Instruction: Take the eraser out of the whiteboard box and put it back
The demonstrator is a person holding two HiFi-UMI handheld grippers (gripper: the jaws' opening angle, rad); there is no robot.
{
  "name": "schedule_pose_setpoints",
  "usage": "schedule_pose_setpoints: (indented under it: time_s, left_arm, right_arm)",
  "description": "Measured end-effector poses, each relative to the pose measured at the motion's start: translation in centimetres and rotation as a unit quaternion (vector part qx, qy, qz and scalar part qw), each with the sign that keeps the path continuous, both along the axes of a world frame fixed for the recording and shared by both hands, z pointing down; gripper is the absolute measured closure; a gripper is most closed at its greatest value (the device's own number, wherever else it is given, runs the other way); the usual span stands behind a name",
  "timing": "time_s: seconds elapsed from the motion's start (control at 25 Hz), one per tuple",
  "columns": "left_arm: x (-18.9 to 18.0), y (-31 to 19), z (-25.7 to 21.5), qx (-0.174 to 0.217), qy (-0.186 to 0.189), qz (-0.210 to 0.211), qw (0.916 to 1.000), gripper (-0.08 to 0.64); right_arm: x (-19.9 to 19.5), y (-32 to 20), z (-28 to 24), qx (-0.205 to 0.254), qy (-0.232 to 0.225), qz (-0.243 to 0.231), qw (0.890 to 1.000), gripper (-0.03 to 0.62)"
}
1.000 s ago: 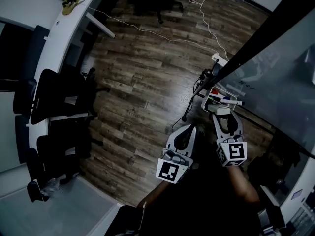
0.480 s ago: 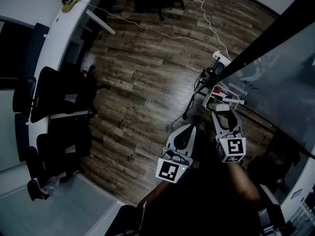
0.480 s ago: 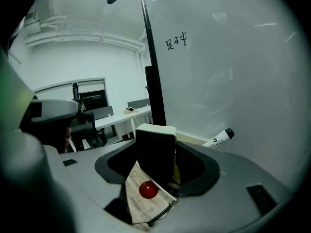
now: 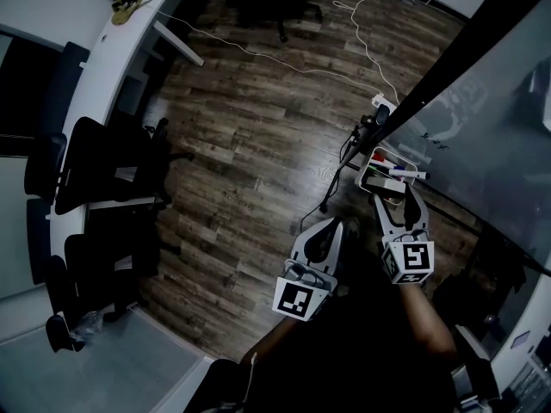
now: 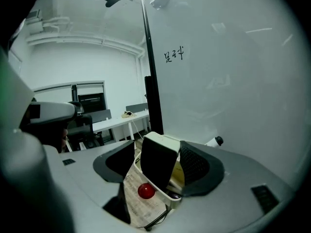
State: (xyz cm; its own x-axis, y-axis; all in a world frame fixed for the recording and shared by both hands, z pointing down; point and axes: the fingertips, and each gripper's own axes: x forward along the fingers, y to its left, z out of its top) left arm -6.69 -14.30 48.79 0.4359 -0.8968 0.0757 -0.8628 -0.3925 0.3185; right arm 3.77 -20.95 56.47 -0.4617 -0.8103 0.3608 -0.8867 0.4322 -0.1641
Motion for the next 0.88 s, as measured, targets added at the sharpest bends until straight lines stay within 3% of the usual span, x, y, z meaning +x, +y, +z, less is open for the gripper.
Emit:
schedule_pose_setpoints:
  time_s: [0.4, 0.68, 0.72, 0.76, 0.8, 0.88]
  left_arm:
    - [-0.6, 1.8, -1.7, 0.023, 0.002, 0.000, 0.9997, 0.554]
    - [-1.7, 3.4, -4.1, 0.073, -0.005, 0.009, 0.9973, 0.554]
    - [-1.8, 3.9, -4.4, 0.070, -0.003, 0.012, 0.9975, 0.554]
    - [-1.8, 4.5, -4.5, 0.068, 0.002, 0.013, 0.9976, 0.554]
    - [-1.8, 5.3, -4.7, 0.069, 0.007, 0.015, 0.9975, 0.554]
    - [-2.0, 6.7, -5.3, 0.078, 0.006, 0.019, 0.9967, 0.554]
  right_arm:
    - [0.8, 1.8, -2.2, 0.042, -0.007, 0.021, 0.999, 0.314]
    - [-0.3, 4.3, -5.1, 0.074, -0.014, 0.015, 0.997, 0.319]
    - [-0.3, 4.9, -5.7, 0.079, -0.017, 0.018, 0.997, 0.341]
    - [-0.3, 5.7, -6.2, 0.084, -0.020, 0.022, 0.996, 0.410]
    - [-0.3, 6.6, -6.7, 0.086, -0.025, 0.027, 0.996, 0.539]
    - [-0.3, 8.5, -7.5, 0.085, -0.039, 0.032, 0.995, 0.573]
